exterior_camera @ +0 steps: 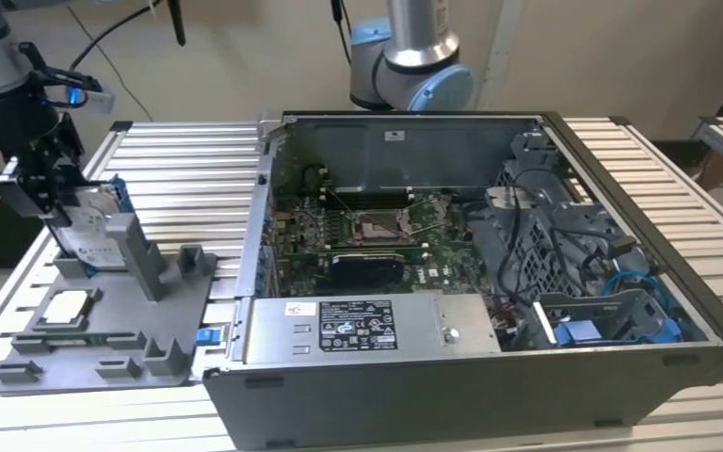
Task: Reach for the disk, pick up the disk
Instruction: 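Pick up the disk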
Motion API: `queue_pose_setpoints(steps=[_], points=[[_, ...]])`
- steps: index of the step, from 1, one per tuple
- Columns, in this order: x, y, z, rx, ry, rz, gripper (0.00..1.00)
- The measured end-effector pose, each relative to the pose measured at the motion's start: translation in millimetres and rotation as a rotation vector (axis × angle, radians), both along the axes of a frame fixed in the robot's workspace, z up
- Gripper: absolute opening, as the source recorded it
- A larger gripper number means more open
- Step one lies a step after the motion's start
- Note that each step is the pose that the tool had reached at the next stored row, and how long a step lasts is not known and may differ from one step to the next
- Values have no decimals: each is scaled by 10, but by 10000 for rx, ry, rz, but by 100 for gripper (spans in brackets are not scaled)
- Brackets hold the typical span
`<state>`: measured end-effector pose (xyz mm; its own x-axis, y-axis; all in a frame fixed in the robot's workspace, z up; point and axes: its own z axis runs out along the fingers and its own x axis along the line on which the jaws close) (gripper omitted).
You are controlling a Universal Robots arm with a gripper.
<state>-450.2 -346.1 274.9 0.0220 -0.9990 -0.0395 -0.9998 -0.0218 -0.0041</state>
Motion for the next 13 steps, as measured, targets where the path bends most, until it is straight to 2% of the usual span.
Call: queue_pose_setpoints(steps=[13], points=[[-3,-19,-60,14,15,-2,100]])
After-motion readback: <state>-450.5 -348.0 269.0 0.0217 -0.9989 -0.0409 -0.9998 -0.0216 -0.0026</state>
